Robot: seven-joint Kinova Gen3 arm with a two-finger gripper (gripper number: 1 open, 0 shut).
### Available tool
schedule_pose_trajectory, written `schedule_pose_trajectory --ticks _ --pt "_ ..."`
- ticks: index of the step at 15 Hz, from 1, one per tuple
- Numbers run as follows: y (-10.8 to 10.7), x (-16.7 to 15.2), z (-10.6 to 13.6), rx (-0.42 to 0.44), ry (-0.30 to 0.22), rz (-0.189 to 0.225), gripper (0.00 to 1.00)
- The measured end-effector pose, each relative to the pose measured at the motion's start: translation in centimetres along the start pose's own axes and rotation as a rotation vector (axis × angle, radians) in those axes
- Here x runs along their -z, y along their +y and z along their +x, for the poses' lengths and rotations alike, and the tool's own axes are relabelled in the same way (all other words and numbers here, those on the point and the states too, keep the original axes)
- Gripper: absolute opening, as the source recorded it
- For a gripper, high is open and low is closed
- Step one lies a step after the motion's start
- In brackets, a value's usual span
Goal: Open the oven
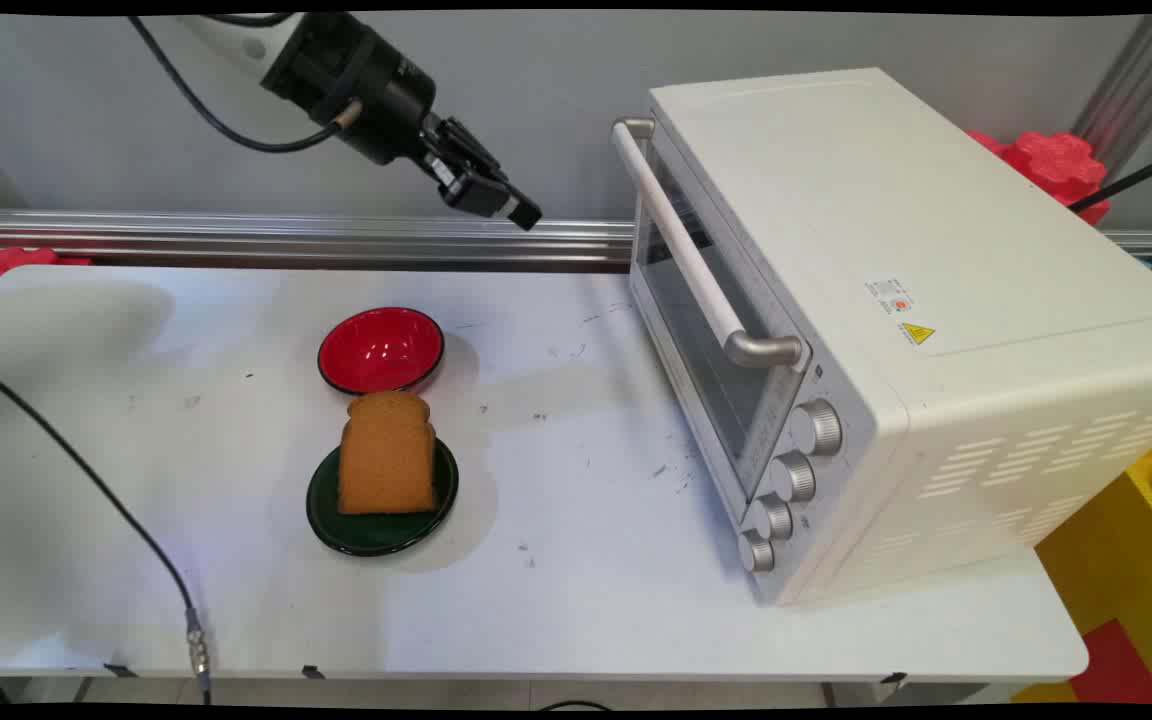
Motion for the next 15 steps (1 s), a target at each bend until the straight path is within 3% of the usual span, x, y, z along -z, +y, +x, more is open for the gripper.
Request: schedule_pose_trajectory --ticks 3,10,15 --pt "-0.6 -0.5 1.1 -0.002 0.010 0.003 0.00" --pt "-1.7 -2.3 6.2 0.003 0.049 0.016 0.00" --pt "-1.7 -4.7 9.3 0.004 0.057 -0.017 0.00"
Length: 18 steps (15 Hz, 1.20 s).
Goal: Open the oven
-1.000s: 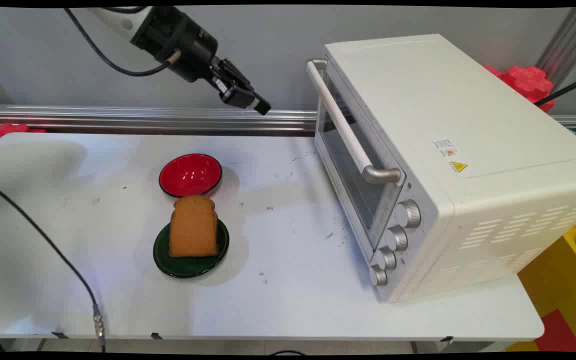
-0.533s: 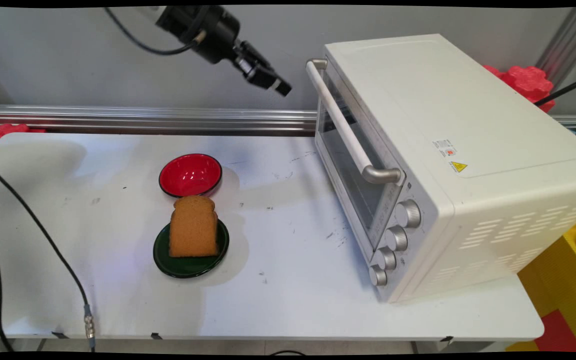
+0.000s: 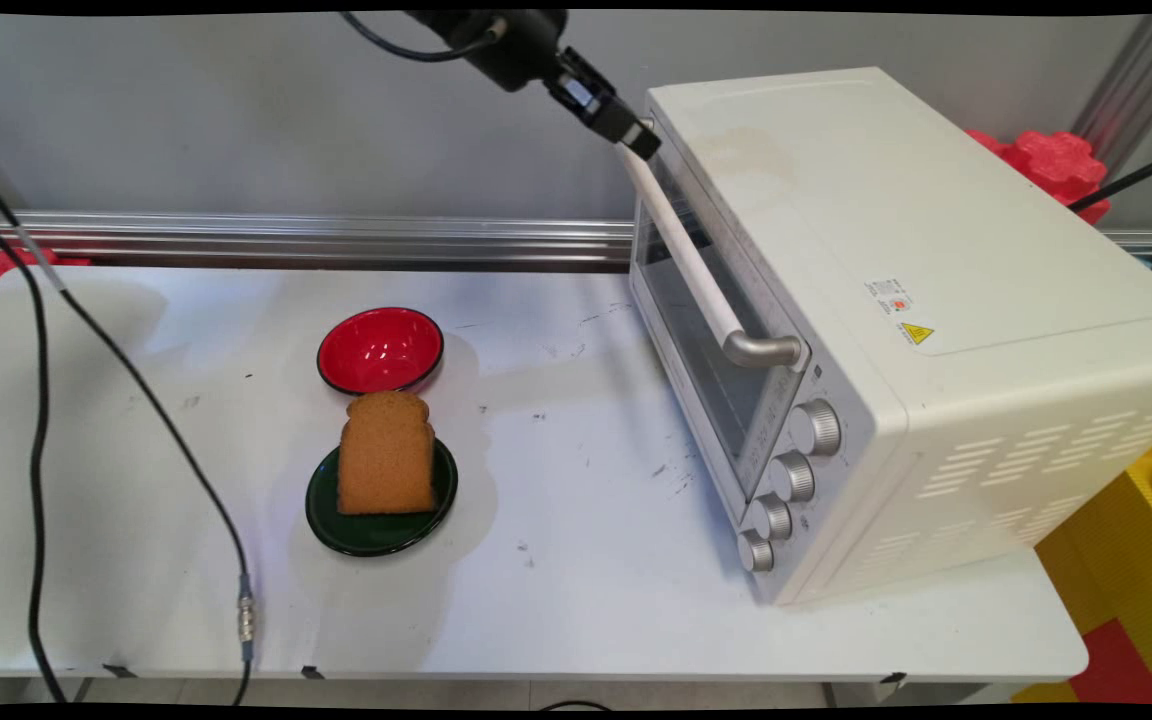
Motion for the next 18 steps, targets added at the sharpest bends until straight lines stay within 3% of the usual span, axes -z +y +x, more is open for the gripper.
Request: schedule_pose_trajectory --ticks 9,18 --pt "0.0 -4.1 1.2 0.019 -0.021 -0.048 0.00" --pt "0.0 -6.9 0.9 0.019 -0.045 -0.068 0.00"
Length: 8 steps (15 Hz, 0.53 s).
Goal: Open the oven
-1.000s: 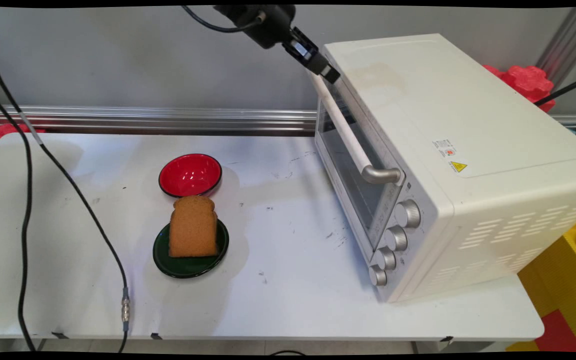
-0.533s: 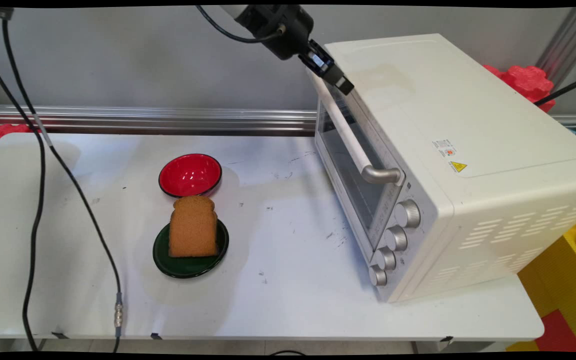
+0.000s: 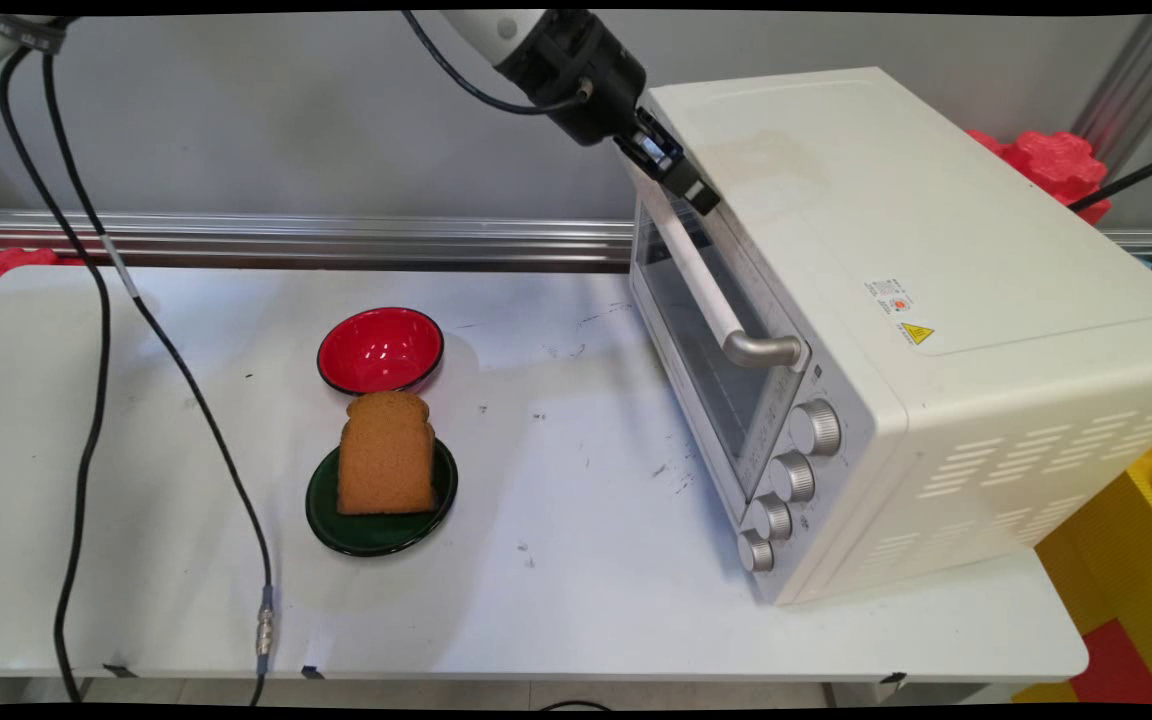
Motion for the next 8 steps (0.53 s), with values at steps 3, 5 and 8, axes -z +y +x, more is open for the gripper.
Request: schedule_pose_trajectory --ticks 3,5,8 --pt "-0.1 -0.8 -0.3 -0.003 -0.010 -0.001 0.00" --pt "-0.1 -1.2 -0.6 -0.007 -0.017 -0.002 0.00" --pt "-0.2 -1.5 -1.2 -0.015 -0.028 0.002 0.00"
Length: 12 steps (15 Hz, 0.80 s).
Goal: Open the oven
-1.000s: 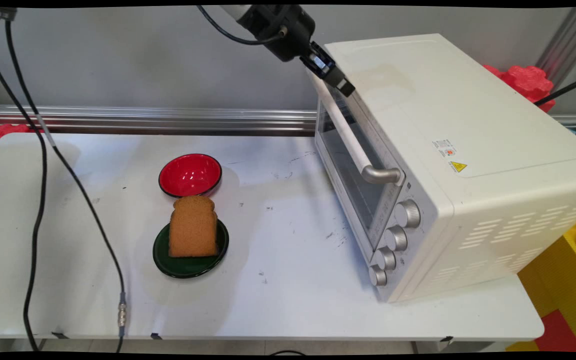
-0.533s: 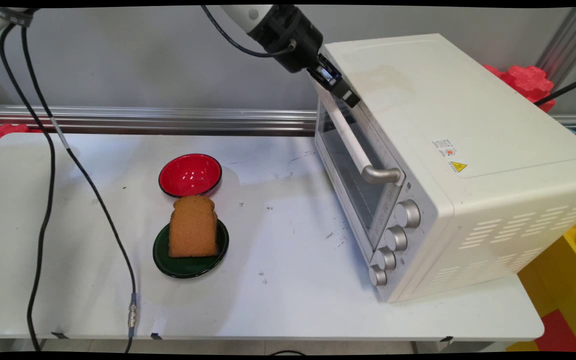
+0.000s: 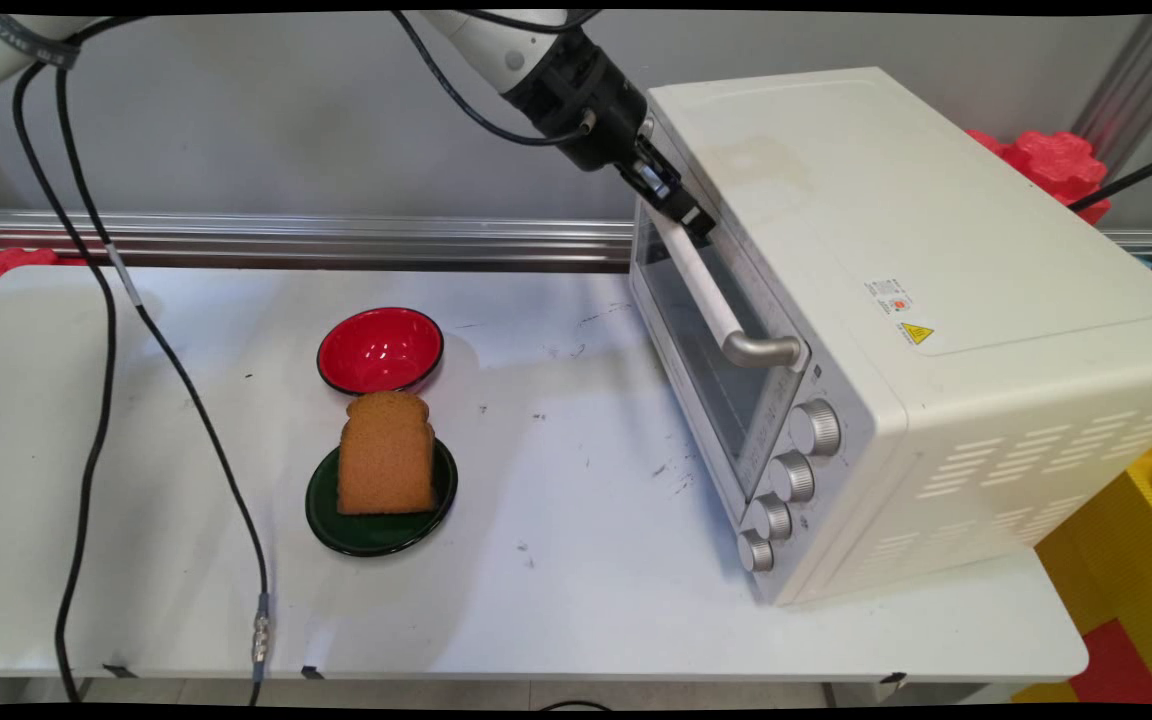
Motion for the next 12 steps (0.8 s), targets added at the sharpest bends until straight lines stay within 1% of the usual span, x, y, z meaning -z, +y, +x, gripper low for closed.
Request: schedule_pose_trajectory --ticks 6,12 --pt "0.0 0.8 -2.0 -0.007 -0.039 0.013 0.00" --pt "0.1 2.1 -4.7 -0.007 -0.085 0.024 0.00"
